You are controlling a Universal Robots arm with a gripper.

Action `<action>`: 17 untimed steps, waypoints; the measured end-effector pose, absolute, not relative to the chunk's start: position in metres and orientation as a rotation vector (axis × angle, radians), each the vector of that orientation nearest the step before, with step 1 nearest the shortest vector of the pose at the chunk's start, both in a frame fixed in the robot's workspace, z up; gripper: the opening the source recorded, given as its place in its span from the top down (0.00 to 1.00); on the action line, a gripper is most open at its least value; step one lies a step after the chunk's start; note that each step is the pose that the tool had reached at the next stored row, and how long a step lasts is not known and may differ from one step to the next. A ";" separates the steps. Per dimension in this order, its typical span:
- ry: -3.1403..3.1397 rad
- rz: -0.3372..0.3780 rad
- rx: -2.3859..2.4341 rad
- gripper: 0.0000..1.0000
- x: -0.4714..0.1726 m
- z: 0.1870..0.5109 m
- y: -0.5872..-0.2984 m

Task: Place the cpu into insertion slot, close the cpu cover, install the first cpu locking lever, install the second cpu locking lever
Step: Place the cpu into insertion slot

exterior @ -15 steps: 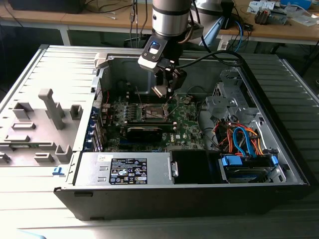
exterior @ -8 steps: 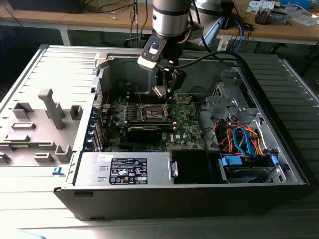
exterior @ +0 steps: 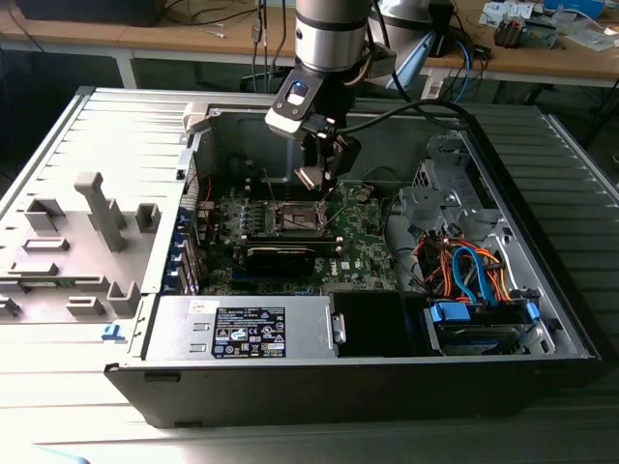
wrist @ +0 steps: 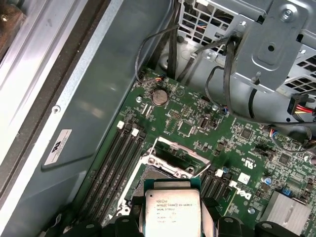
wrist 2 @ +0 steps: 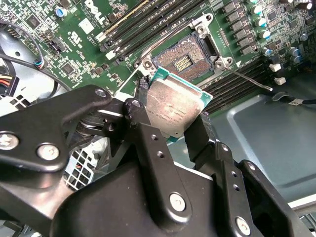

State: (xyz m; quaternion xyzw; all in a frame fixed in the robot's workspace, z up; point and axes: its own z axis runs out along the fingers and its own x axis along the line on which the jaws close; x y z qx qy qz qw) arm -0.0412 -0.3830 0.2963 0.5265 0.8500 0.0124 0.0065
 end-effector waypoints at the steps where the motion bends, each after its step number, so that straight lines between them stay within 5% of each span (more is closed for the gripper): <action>1: 2.656 0.039 1.652 0.45 -0.041 0.296 -0.383; 17: 2.622 0.038 1.706 0.45 -0.041 0.295 -0.383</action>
